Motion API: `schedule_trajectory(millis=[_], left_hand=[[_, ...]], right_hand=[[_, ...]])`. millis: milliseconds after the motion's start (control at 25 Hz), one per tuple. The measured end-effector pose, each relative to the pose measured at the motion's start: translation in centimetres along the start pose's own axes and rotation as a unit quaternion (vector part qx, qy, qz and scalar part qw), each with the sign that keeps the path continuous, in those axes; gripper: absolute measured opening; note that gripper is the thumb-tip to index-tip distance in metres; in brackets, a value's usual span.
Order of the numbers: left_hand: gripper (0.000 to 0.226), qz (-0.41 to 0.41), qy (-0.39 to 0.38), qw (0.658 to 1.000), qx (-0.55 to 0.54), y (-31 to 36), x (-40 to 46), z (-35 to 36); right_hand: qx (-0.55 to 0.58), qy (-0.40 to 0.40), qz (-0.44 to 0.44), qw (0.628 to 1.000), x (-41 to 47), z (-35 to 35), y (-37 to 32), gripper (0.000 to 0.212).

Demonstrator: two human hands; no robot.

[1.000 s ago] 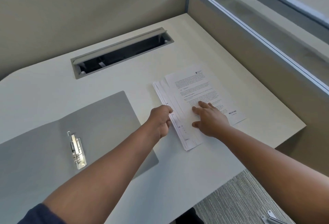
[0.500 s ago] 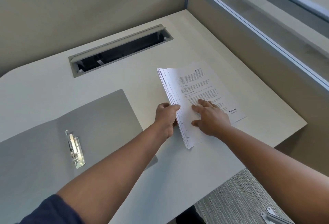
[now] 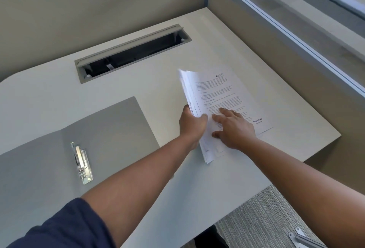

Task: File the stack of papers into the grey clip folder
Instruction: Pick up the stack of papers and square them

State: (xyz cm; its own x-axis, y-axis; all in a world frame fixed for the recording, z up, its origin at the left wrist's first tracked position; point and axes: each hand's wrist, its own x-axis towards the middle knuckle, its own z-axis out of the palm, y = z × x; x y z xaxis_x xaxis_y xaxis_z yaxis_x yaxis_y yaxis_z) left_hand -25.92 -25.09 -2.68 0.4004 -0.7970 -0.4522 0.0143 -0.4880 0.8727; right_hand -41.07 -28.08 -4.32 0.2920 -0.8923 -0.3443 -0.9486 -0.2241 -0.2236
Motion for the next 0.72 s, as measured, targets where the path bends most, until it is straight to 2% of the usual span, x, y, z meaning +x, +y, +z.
schedule_trajectory(millis=[160, 480, 640, 720], left_hand=[[0.014, -0.058, 0.024, 0.998, -0.017, -0.5, 1.4, 0.1], [0.018, -0.049, 0.041, 0.997, -0.053, -0.9, 1.5, -0.6], [0.018, -0.037, 0.028, 0.992, -0.114, -1.0, 1.1, -5.1], [0.019, -0.031, 0.014, 0.990, -0.138, -1.1, 0.5, -8.3]], right_hand=[[-0.007, -0.002, 0.002, 1.000, 0.0, -0.2, -0.2, 0.072], [0.027, -0.030, 0.002, 0.999, -0.2, -1.2, -0.4, 0.079], [0.055, 0.031, 0.017, 0.998, 0.1, -2.9, -0.6, 0.087], [0.112, 0.052, 0.045, 0.991, 0.5, -3.7, -1.1, 0.090]])
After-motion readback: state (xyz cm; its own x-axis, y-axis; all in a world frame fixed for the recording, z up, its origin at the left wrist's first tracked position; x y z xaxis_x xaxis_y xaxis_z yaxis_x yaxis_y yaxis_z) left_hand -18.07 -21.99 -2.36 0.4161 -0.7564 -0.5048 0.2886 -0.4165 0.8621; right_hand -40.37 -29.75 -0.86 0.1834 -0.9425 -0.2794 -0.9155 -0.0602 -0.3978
